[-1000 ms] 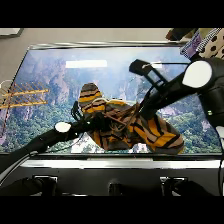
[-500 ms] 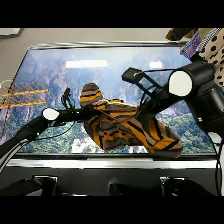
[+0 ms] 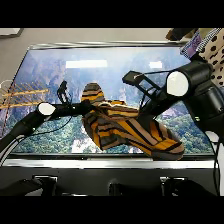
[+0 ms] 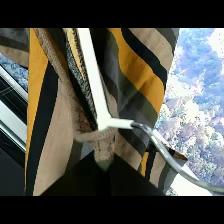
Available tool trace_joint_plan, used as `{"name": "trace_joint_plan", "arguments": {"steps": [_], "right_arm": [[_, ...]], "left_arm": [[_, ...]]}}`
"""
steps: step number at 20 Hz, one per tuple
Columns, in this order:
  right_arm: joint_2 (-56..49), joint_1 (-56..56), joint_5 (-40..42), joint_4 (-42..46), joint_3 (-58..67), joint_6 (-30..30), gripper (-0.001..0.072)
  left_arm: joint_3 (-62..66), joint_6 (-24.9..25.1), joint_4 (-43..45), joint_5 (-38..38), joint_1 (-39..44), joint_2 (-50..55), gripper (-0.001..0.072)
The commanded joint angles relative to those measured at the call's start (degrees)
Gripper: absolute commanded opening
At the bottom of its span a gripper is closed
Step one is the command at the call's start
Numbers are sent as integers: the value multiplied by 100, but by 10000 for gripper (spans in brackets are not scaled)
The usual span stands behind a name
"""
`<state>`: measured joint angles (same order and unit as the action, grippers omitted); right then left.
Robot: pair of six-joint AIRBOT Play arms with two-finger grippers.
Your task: Fold the clothes and pants, and hang the long-sleeved shirts on hangers.
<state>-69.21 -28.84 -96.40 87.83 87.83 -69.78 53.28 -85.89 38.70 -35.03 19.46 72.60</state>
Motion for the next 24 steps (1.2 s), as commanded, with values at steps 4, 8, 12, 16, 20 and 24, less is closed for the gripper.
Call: {"name": "trace_joint_plan", "arguments": {"steps": [4,8,12,16,20,24], "right_arm": [[-492,-7,452,22,-2,-275,20],[-820,-433,800,153,-2,-474,20],[-1069,-748,1954,715,7,-1394,21],[-942,-748,2133,715,72,-1475,21],[-629,-748,2140,455,72,-1517,21],[-603,-748,2129,380,72,-1143,21]], "left_arm": [[675,33,256,-229,-20,-13,23],[1388,-140,472,-439,-20,-46,24],[2072,-887,1449,-1609,133,-284,23],[1014,-1729,2284,-1733,789,-767,24],[382,-1836,2253,-632,1725,-715,28],[514,-1591,2260,-684,1362,-846,157]]}}
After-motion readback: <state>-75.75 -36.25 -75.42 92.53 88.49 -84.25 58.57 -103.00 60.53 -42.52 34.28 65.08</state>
